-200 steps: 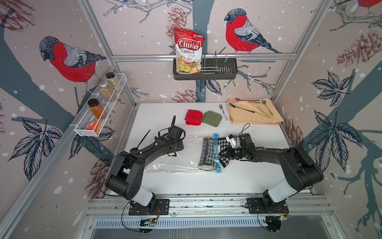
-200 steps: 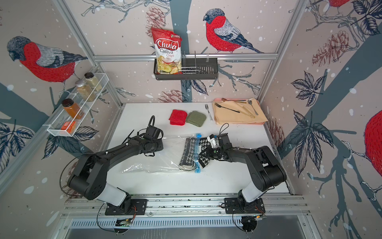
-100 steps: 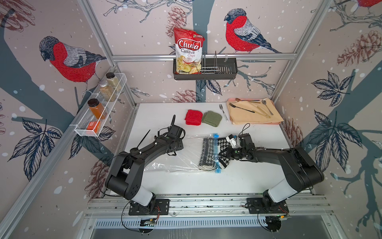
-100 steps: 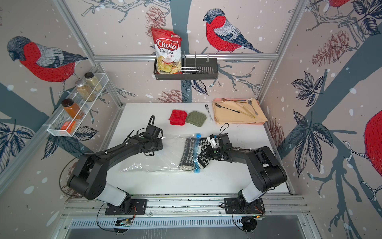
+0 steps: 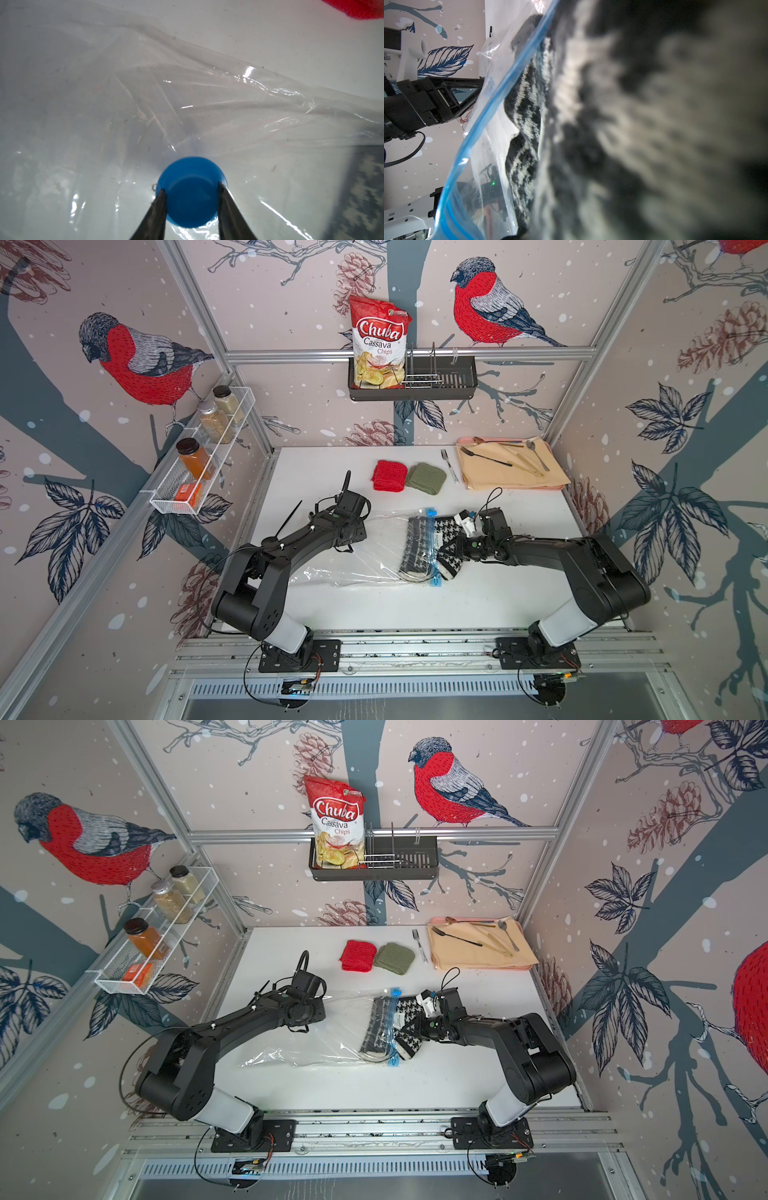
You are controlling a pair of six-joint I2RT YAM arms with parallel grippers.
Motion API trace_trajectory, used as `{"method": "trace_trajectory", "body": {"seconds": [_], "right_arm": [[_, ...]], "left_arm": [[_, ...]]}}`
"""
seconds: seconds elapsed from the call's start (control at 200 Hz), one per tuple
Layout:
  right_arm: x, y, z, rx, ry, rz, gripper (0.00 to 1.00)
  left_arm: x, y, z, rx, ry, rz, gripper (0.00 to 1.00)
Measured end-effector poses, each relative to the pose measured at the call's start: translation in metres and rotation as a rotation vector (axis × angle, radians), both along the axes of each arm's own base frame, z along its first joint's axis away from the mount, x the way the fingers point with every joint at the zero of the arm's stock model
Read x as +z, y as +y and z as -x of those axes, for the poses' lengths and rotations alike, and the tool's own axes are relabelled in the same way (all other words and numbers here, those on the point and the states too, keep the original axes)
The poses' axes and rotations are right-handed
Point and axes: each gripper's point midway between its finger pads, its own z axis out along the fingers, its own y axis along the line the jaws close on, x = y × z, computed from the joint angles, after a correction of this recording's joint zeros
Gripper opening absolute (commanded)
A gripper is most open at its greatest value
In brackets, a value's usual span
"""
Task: Take the scarf out of the vacuum bag
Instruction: Take out the scarf from the vacuum bag.
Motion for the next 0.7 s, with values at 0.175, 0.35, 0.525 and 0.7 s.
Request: {"method": "trace_trajectory", "body": {"seconds": [0.175,0.35,0.525,0.7], "right_arm": [[-0.0003,0.0000,0.0001,0.000,0.001,0.000,0.00],[-0.0003,0.0000,0.0001,0.000,0.001,0.000,0.00],[-0.0004,-0.0006,-0.0007,0.000,-0.002,0.001,0.00],[-0.0003,-0.0012,-0.0016,0.004,-0.011,0.003,0.00]], "left_arm": [[0.0001,0.0011,-0.0002,0.003,0.000,-0.001,0.10],[0.0021,0.0045,-0.0010,0.012,-0.003,0.000,0.10],[0.0055,0.0074,-0.0024,0.018,-0.010,0.001,0.10],[0.0060,0.0087,-0.0028,0.019,-0.010,-0.002,0.10]]}}
